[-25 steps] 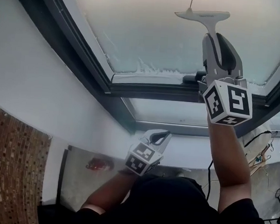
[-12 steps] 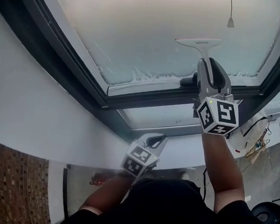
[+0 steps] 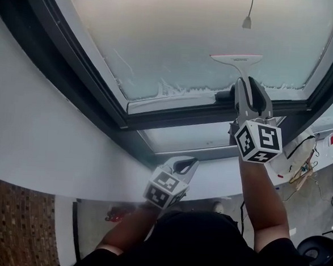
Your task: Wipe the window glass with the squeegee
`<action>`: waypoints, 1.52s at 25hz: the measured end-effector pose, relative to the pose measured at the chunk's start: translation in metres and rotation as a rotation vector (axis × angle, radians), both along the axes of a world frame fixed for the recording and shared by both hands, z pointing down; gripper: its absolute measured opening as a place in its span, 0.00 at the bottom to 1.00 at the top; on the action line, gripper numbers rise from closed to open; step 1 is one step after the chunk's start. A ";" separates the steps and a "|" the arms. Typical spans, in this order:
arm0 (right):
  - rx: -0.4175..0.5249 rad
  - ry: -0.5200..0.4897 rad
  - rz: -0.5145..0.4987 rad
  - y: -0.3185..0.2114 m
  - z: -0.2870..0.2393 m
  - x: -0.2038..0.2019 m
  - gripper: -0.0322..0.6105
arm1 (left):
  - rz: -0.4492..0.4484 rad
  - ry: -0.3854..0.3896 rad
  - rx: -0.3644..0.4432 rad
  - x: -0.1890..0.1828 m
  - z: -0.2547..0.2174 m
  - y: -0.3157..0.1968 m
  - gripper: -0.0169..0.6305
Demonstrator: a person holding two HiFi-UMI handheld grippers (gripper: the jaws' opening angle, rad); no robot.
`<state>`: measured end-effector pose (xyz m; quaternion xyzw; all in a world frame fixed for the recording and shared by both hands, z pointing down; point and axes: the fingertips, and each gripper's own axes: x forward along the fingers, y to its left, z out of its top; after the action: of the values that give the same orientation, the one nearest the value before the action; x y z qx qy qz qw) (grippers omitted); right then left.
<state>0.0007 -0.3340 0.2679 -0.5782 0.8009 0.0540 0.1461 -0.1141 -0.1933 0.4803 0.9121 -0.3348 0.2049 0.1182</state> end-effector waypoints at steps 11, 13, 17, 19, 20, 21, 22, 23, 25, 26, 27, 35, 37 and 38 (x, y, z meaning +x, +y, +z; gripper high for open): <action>-0.117 -0.010 -0.003 0.000 0.056 -0.002 0.25 | -0.010 0.024 -0.021 -0.006 0.004 -0.001 0.03; -0.144 -0.007 -0.007 -0.001 0.067 -0.004 0.25 | -0.011 0.028 -0.023 -0.006 0.005 -0.003 0.03; -0.193 0.003 -0.016 -0.002 0.089 -0.009 0.25 | -0.011 0.029 -0.022 -0.007 0.005 -0.005 0.03; -0.212 0.007 -0.017 -0.003 0.099 -0.010 0.25 | -0.011 0.031 -0.021 -0.008 0.005 -0.005 0.03; -0.218 0.009 -0.016 -0.004 0.102 -0.010 0.25 | -0.011 0.031 -0.020 -0.008 0.006 -0.006 0.03; -0.220 0.014 -0.015 -0.004 0.104 -0.010 0.25 | -0.011 0.031 -0.021 -0.009 0.006 -0.006 0.03; -0.220 0.019 -0.014 -0.003 0.106 -0.010 0.25 | -0.011 0.030 -0.021 -0.009 0.006 -0.005 0.03; -0.219 0.024 -0.013 -0.003 0.107 -0.010 0.25 | -0.012 0.030 -0.021 -0.010 0.006 -0.005 0.03; -0.220 0.033 -0.011 -0.003 0.107 -0.011 0.25 | -0.015 0.033 -0.023 -0.010 0.007 -0.005 0.03; -0.221 0.037 -0.010 -0.003 0.108 -0.011 0.25 | -0.016 0.034 -0.024 -0.011 0.007 -0.004 0.03; -0.222 0.041 -0.009 -0.003 0.108 -0.012 0.25 | -0.016 0.034 -0.025 -0.011 0.006 -0.004 0.03; -0.219 0.051 -0.007 0.002 0.104 -0.016 0.25 | -0.014 0.031 -0.008 -0.019 0.004 -0.001 0.03; -0.208 0.052 -0.019 0.007 0.100 -0.024 0.25 | -0.018 0.033 -0.008 -0.023 0.003 -0.001 0.03; -0.200 0.055 -0.027 0.010 0.097 -0.029 0.25 | -0.021 0.034 -0.009 -0.025 0.003 0.000 0.03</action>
<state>-0.0282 -0.3244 0.3645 -0.5772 0.8138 -0.0124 0.0662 -0.1390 -0.1935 0.4834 0.9114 -0.3414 0.1894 0.1300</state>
